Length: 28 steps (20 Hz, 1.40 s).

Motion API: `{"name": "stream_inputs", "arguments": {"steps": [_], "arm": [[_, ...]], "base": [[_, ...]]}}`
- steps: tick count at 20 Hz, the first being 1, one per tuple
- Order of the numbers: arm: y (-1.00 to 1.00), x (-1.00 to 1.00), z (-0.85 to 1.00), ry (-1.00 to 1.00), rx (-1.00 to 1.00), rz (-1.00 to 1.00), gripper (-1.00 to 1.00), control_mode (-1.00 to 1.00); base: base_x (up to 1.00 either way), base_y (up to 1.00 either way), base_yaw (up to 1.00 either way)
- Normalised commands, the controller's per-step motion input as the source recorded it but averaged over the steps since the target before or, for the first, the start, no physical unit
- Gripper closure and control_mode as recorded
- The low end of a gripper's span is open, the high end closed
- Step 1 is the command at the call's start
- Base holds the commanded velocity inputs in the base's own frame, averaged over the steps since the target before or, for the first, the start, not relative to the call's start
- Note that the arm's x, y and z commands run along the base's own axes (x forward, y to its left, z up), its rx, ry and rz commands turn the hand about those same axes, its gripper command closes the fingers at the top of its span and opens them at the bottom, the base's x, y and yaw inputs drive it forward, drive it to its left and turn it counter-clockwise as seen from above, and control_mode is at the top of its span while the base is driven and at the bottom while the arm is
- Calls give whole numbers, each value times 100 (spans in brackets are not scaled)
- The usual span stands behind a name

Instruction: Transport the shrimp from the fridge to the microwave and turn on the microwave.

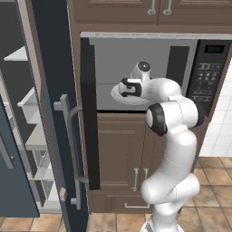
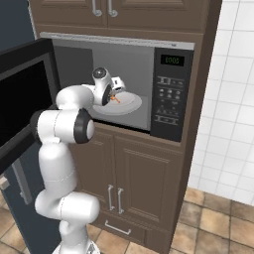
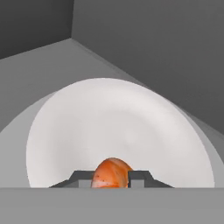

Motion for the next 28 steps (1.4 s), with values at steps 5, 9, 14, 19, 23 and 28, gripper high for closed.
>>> {"name": "stream_inputs", "arguments": {"steps": [5,9,14,19,23,28], "arm": [[0,32,-10,0,0,1,100,-100],[0,32,-8,0,0,1,100,-100],[0,32,-9,0,0,1,100,-100],[0,28,-12,2,0,0,100,-100],[0,24,-17,6,0,0,100,-100],[0,15,-10,3,0,0,100,-100]], "base": [[0,0,0],[0,0,0],[0,0,0],[0,0,0],[0,0,0],[0,0,0]]}}
